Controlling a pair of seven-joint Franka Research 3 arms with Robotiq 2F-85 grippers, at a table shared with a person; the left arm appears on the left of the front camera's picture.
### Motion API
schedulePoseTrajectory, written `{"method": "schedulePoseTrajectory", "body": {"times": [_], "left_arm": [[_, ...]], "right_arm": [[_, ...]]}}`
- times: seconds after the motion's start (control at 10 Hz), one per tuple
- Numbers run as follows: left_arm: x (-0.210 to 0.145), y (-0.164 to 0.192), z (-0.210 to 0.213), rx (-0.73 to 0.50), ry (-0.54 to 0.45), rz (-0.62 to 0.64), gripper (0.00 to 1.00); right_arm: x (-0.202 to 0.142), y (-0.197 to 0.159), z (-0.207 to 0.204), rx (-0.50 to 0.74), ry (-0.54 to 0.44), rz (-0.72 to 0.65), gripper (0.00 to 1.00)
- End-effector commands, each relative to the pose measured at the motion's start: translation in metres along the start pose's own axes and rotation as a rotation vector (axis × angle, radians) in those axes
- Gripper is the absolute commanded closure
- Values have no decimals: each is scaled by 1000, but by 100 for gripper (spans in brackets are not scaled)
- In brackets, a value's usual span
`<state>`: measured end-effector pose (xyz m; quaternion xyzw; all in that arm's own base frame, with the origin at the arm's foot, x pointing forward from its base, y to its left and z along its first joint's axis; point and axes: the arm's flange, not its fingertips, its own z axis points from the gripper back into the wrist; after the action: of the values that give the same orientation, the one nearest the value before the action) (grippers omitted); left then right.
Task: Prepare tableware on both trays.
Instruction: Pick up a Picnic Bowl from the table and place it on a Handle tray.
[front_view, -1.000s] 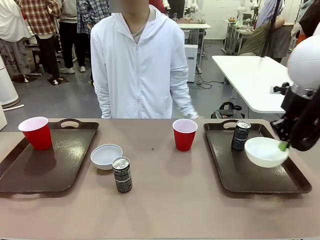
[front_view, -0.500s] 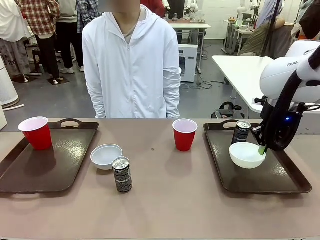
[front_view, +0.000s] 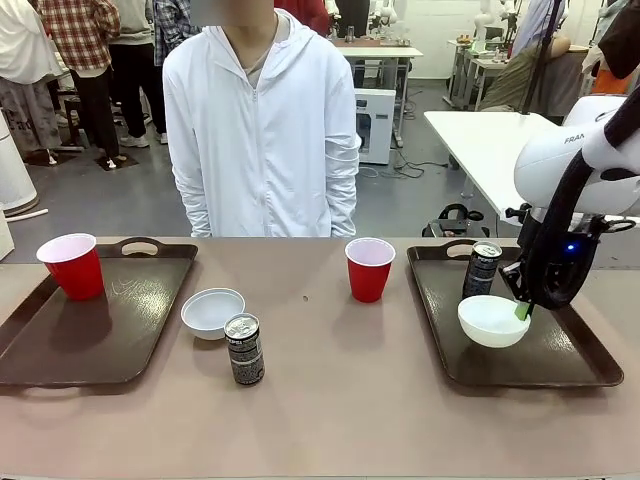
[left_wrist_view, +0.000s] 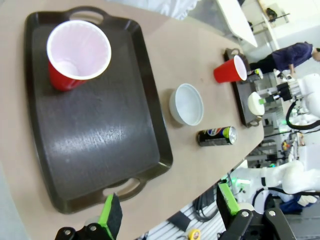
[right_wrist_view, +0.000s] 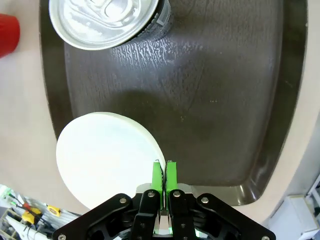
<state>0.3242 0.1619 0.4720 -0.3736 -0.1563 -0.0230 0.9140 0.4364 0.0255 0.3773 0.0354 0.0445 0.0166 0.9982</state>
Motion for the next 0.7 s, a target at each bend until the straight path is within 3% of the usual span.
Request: {"method": "schedulePoseTrajectory", "body": {"times": [0.0,0.3,0.6], "left_arm": [[1,-1,-1,-13,-12,5,0],[1,-1,-1,-13,-12,5,0],[1,-1,-1,-13,-12,5,0]], "right_arm": [[9,-4,-2,12,8,5,85],[3,-2,6,2,2,3,57],[-22,10,50,-37,-67,8,26]]}}
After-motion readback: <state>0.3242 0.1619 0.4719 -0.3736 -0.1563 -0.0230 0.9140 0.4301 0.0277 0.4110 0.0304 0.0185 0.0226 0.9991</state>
